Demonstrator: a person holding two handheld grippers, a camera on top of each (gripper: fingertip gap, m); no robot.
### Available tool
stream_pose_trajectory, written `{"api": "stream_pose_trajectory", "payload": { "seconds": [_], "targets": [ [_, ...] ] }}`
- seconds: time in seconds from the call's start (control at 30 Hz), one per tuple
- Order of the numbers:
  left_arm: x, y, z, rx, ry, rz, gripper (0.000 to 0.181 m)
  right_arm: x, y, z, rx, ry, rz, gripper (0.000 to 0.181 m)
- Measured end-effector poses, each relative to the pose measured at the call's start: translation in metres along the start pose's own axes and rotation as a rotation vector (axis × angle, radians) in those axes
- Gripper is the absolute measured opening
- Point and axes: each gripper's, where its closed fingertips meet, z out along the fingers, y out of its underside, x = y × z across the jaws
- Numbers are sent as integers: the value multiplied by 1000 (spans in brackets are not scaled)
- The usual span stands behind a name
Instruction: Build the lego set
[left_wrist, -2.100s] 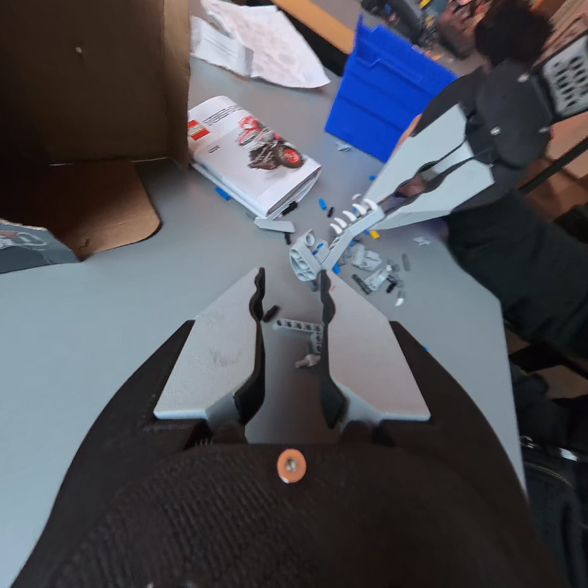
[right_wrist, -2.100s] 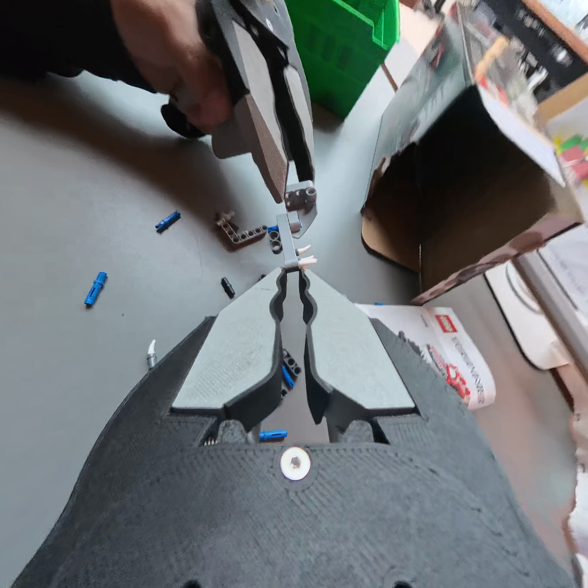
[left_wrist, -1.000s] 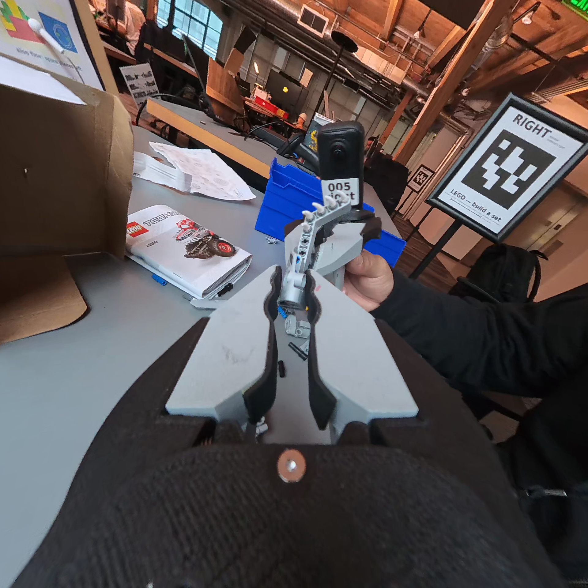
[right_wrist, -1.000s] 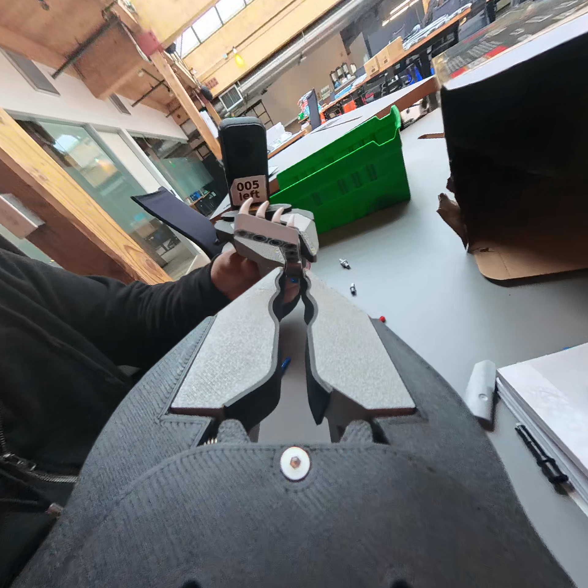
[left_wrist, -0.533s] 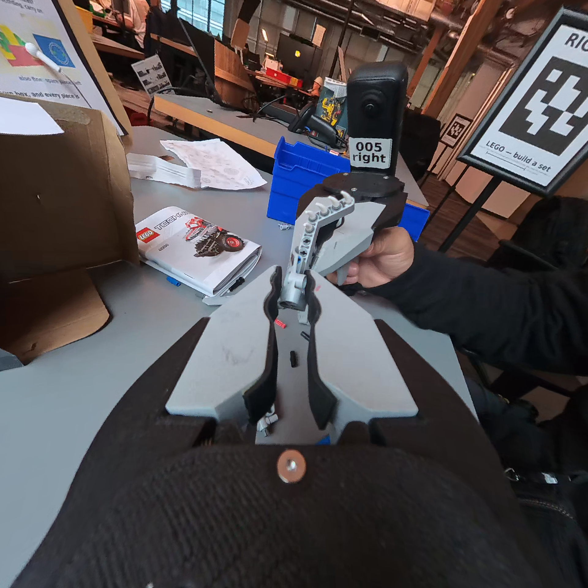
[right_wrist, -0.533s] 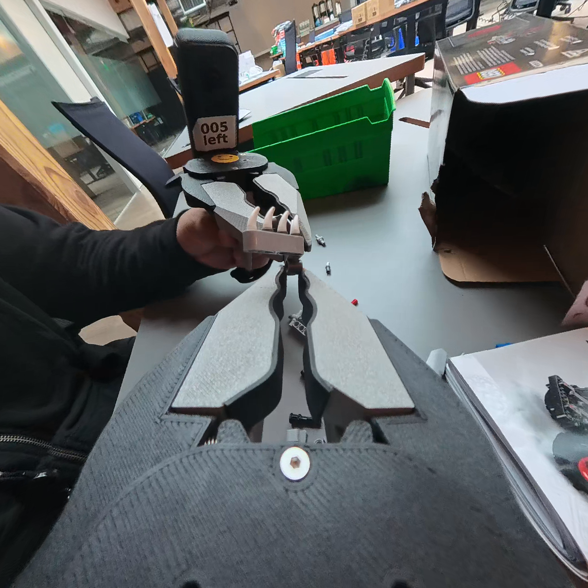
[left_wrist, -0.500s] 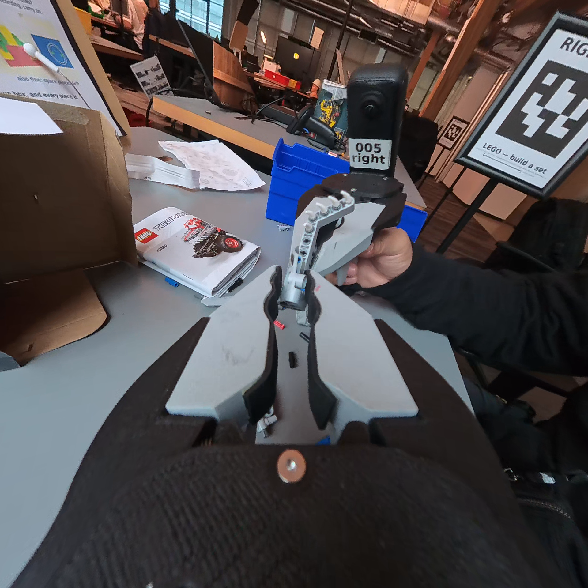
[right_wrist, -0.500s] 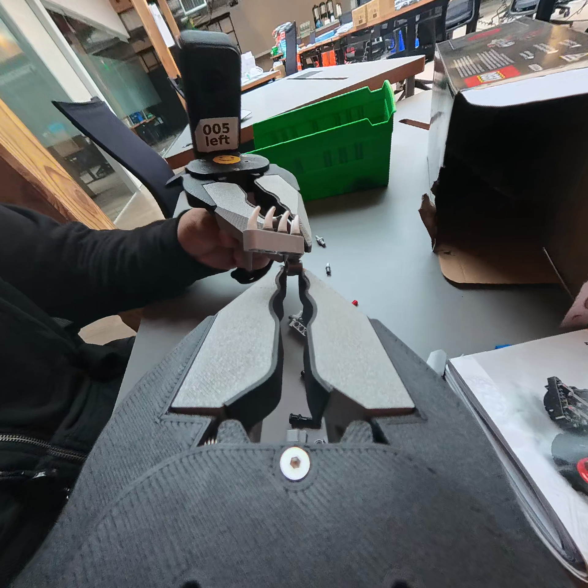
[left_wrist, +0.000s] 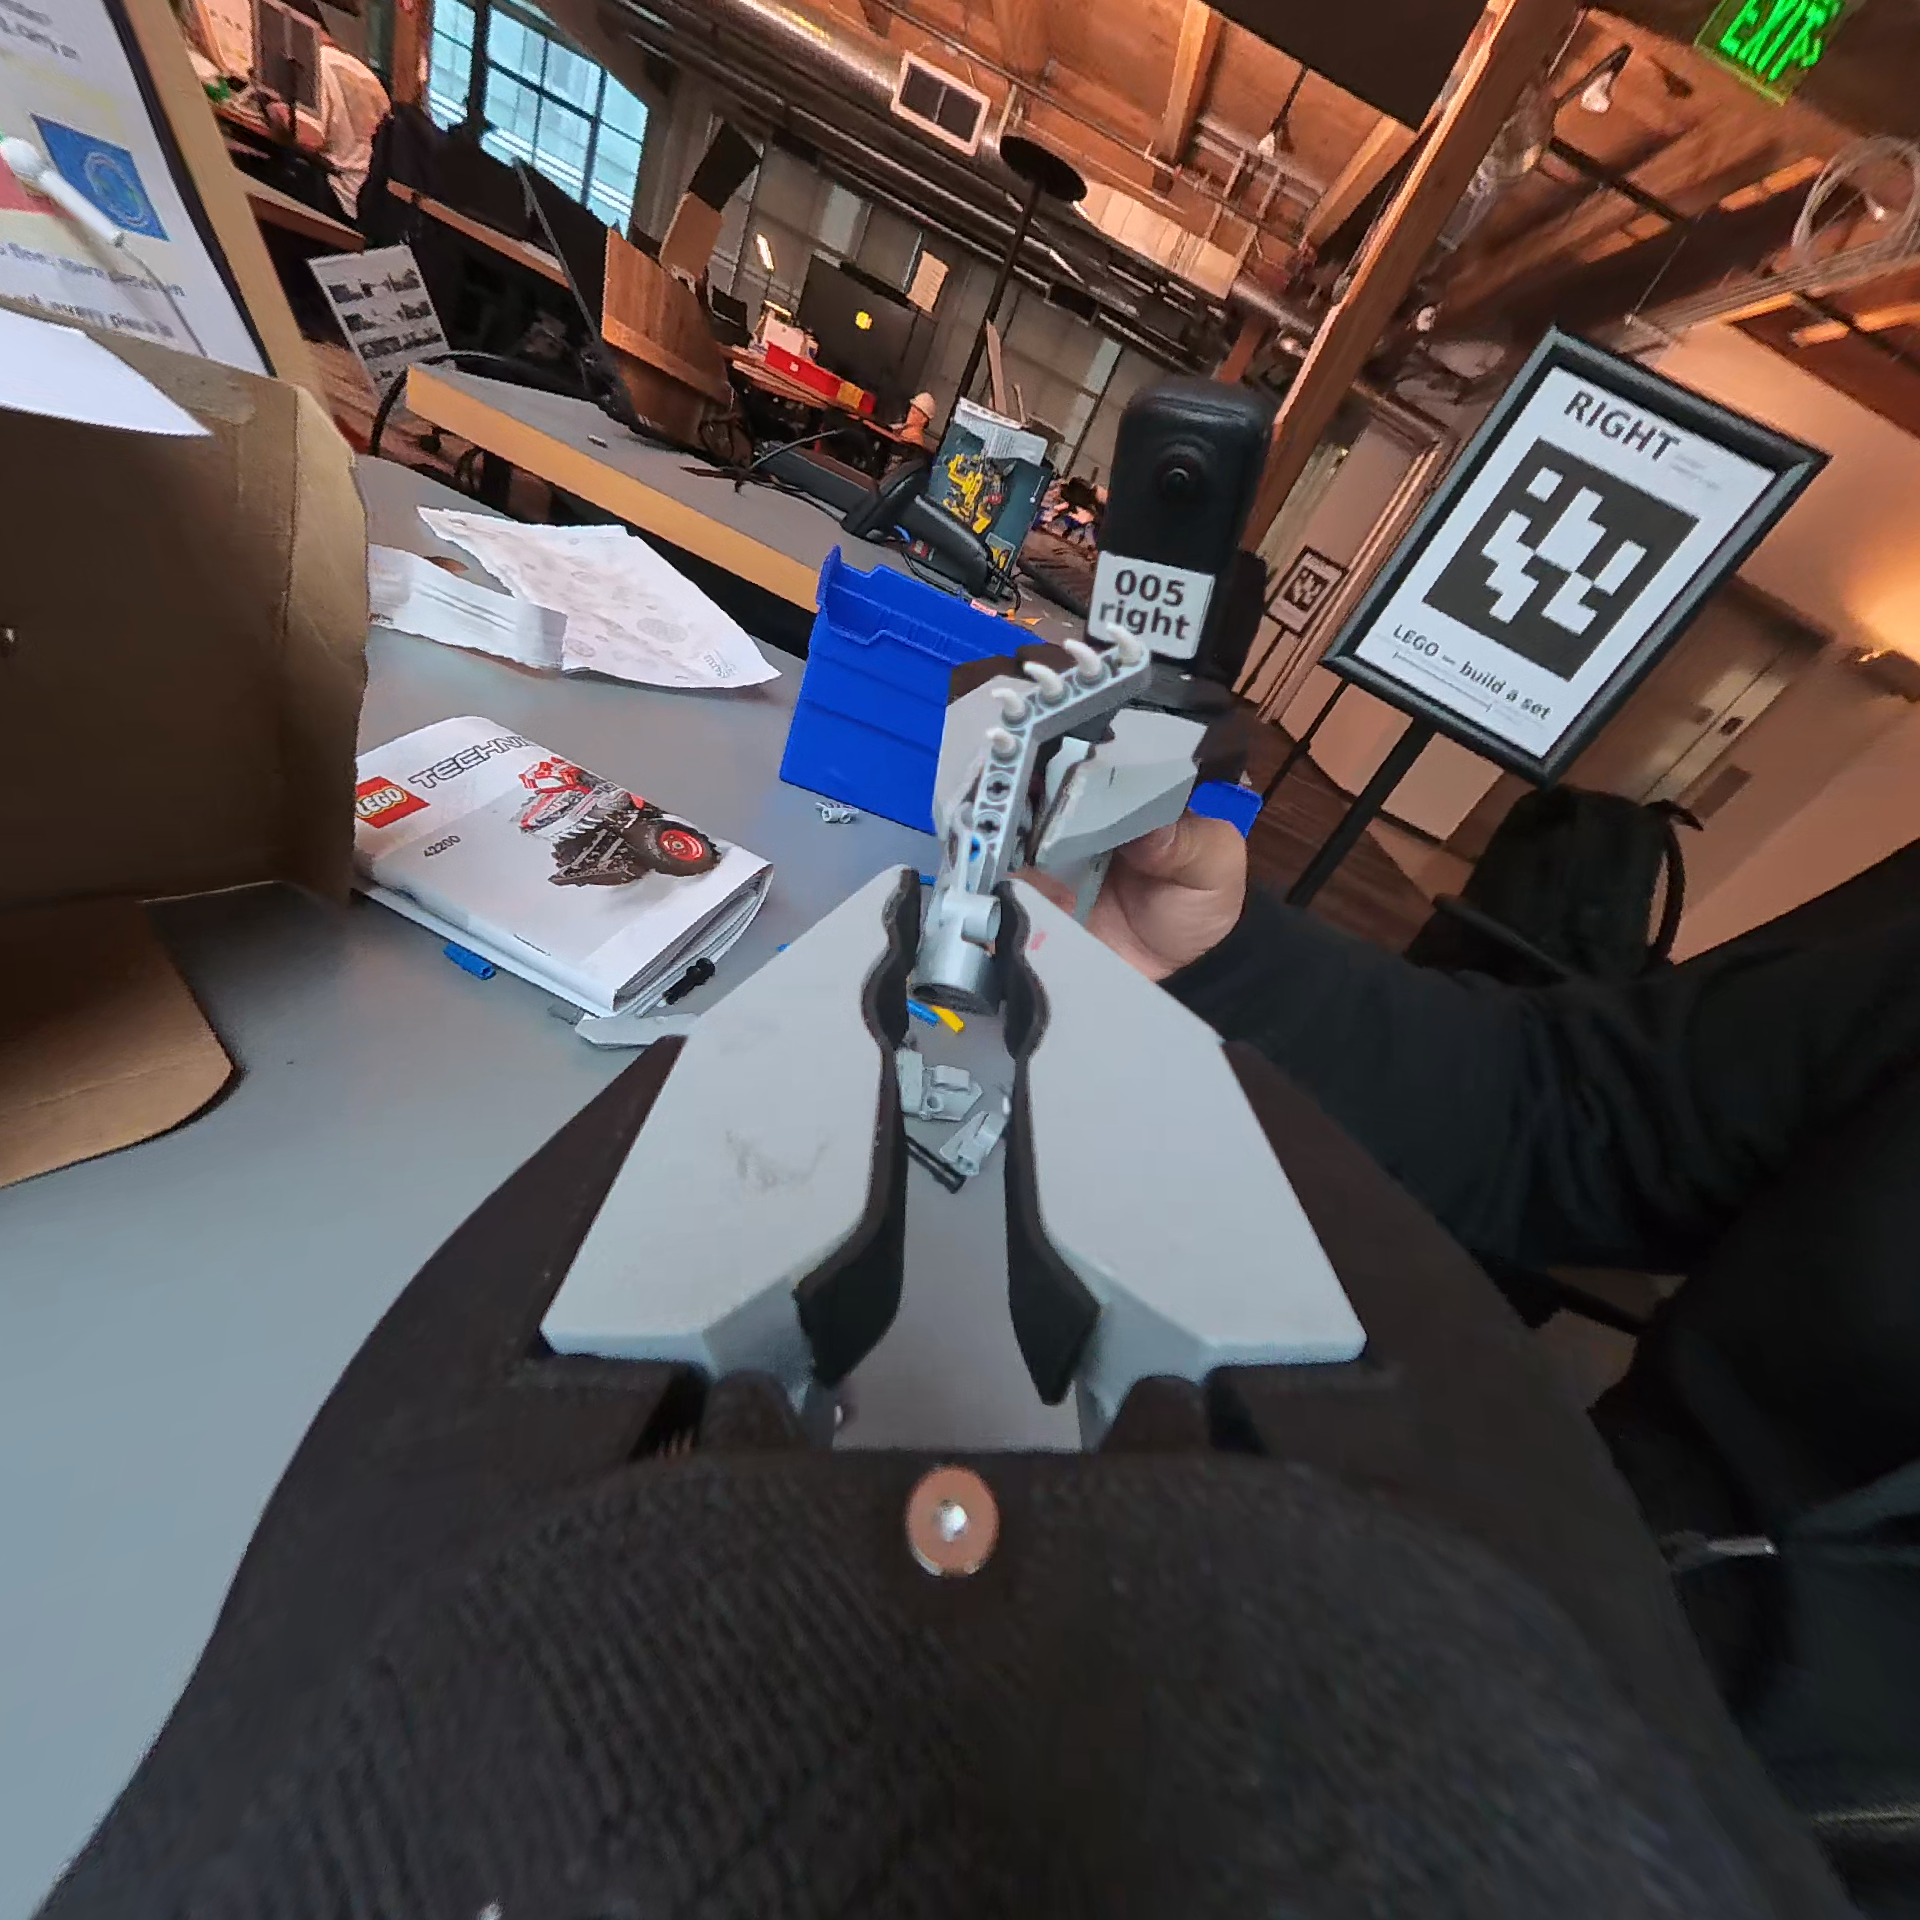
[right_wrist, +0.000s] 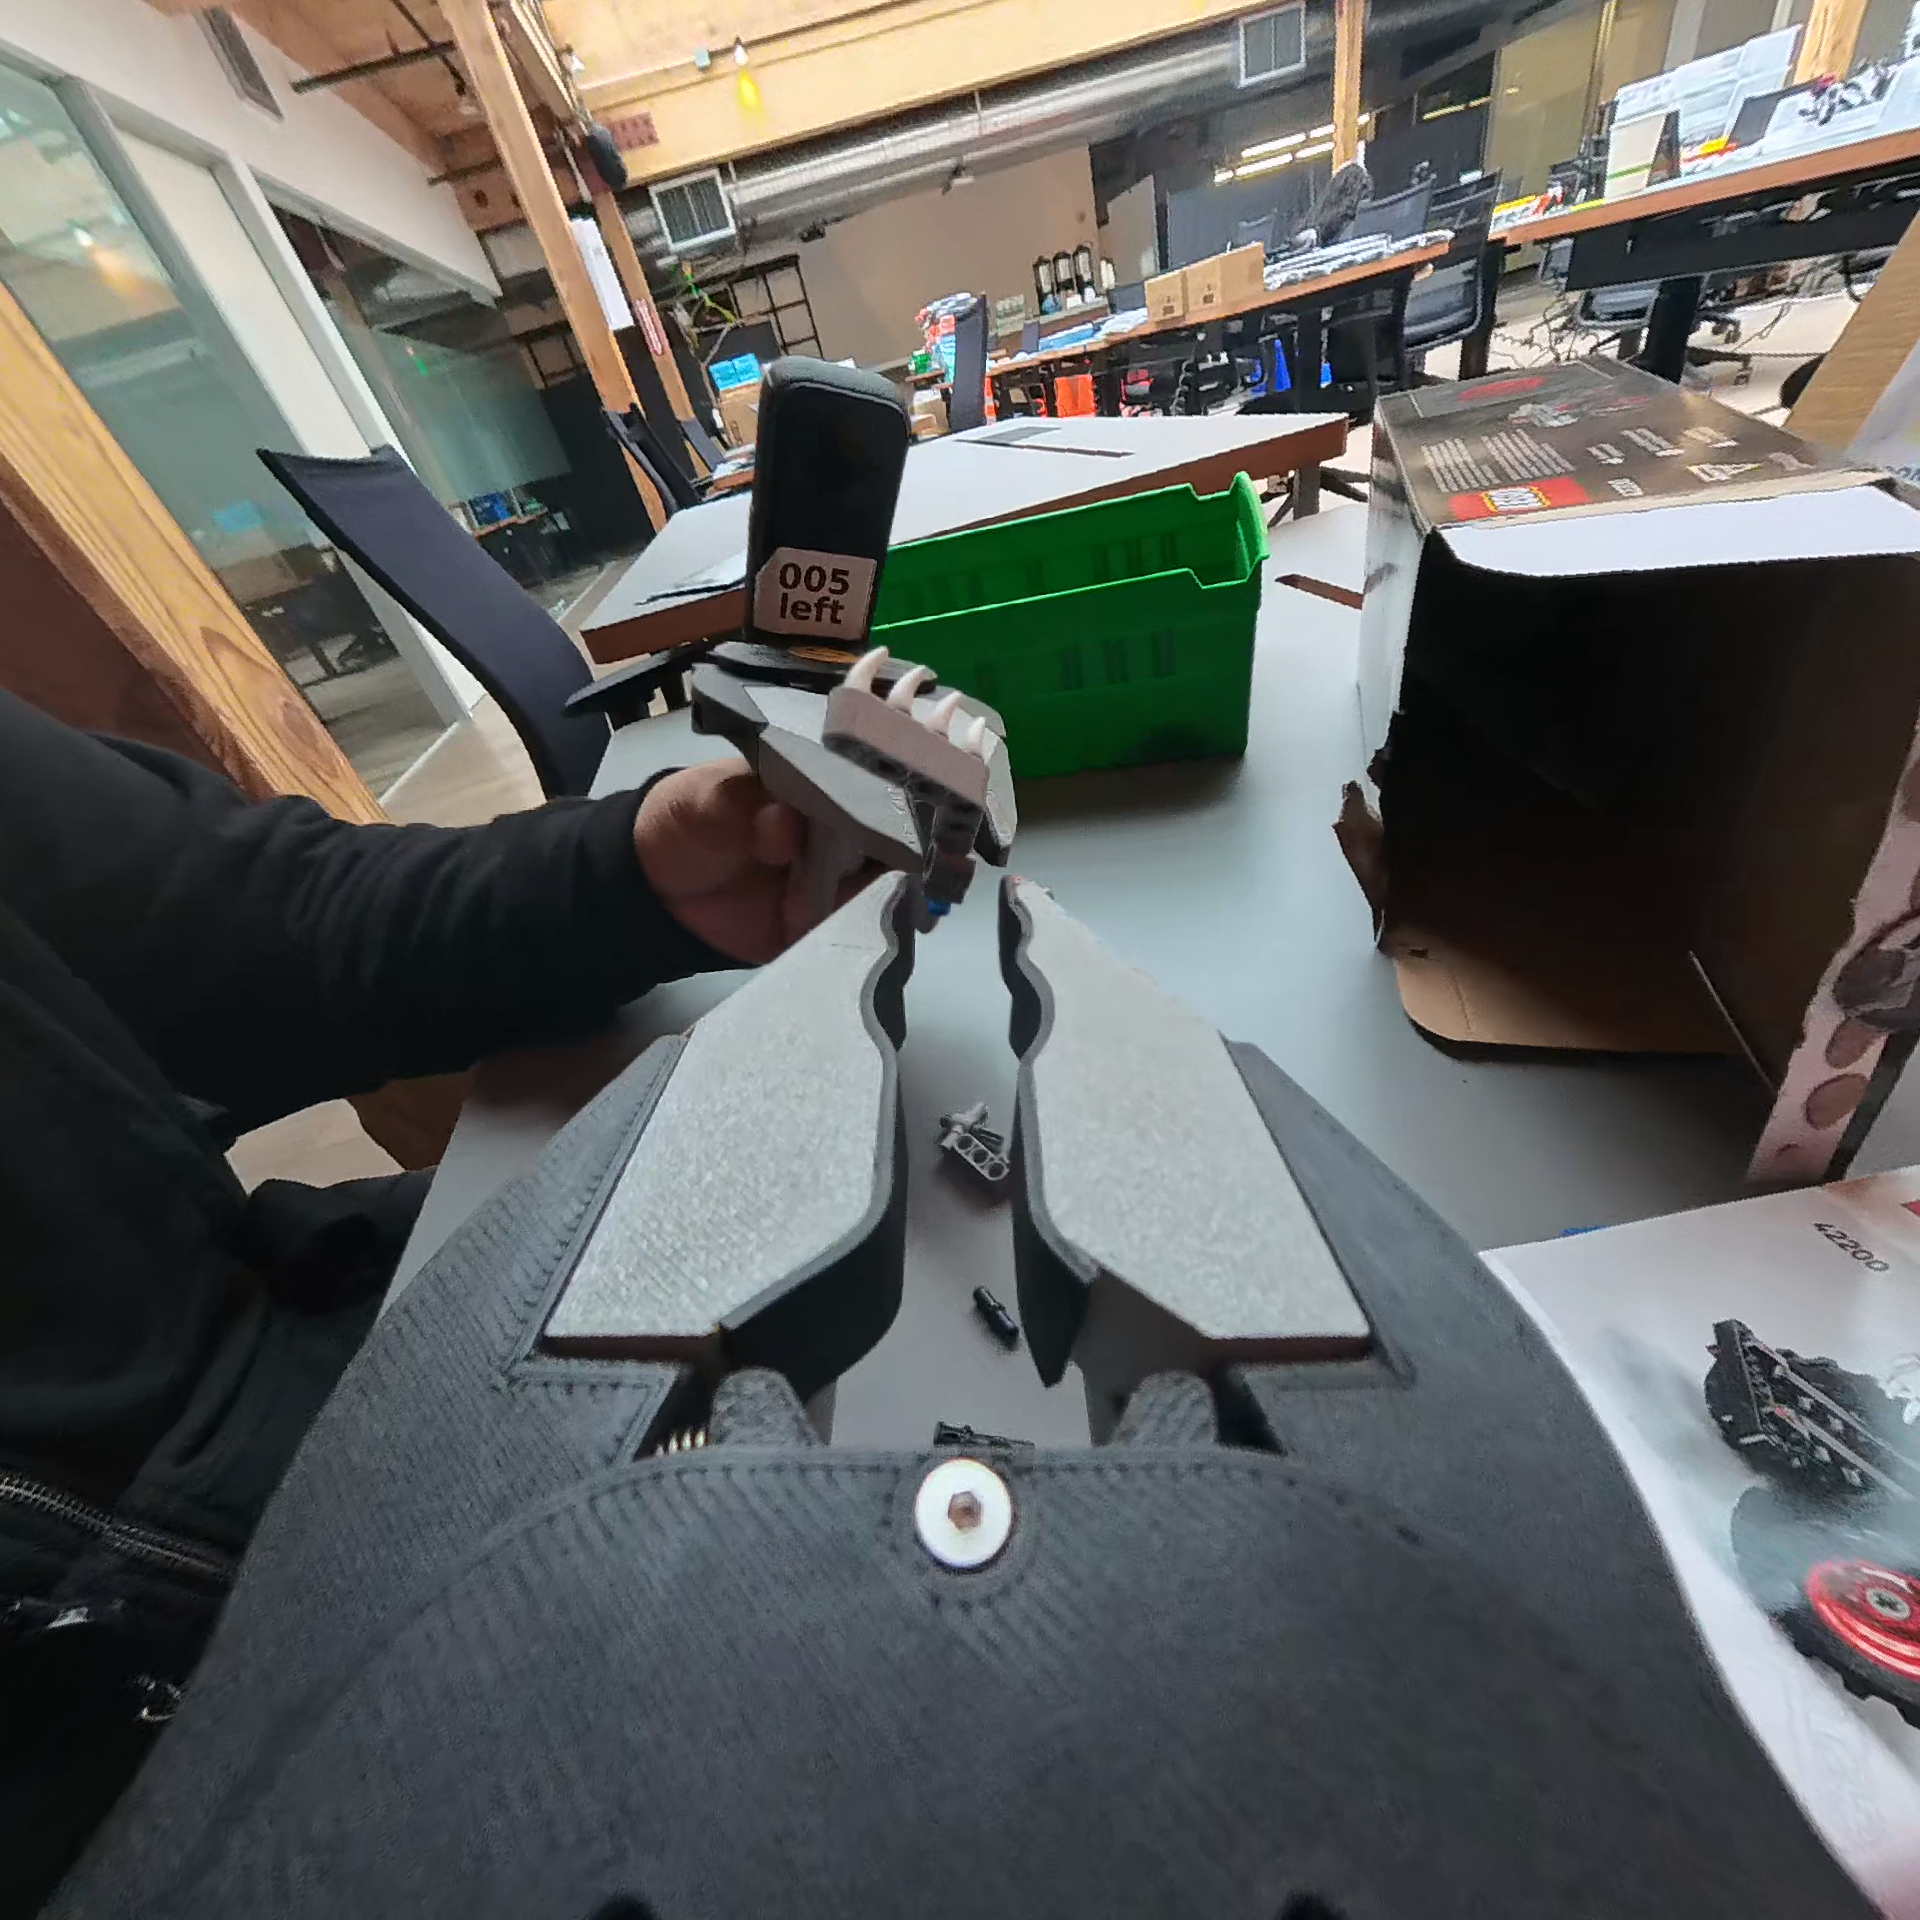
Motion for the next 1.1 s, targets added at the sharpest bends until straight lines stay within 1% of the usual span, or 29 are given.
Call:
{"api": "stream_pose_trajectory", "payload": {
  "seconds": [0.13,0.37,0.43,0.5,0.53,0.6,0.8,1.0,1.03,1.07,1.1],
  "targets": [
    [-2,4,2,-32,-31,58,12,0,2,1,-11,2,0,7],
    [3,5,2,-72,-62,166,12,-4,3,-2,-25,-22,6,5],
    [8,7,5,-88,-46,185,19,-7,2,-1,-19,-38,8,5],
    [11,12,9,-103,-33,190,17,-11,8,3,-55,-50,-1,5],
    [12,16,10,-122,-27,197,11,-13,10,4,-70,-53,-12,5],
    [16,16,9,-132,-9,207,10,-15,10,4,-85,-60,-36,4],
    [11,35,11,-261,-51,228,9,-11,33,-2,-304,-5,-157,3],
    [2,51,14,-348,-113,295,8,-2,52,-7,-457,59,-251,5],
    [-1,52,14,-366,-141,327,8,3,58,-9,-502,89,-277,5],
    [-4,50,13,-364,-167,353,8,15,71,-16,-604,149,-300,5],
    [0,36,10,-290,-164,358,9,28,86,-26,-703,203,-335,5]
  ]
}}
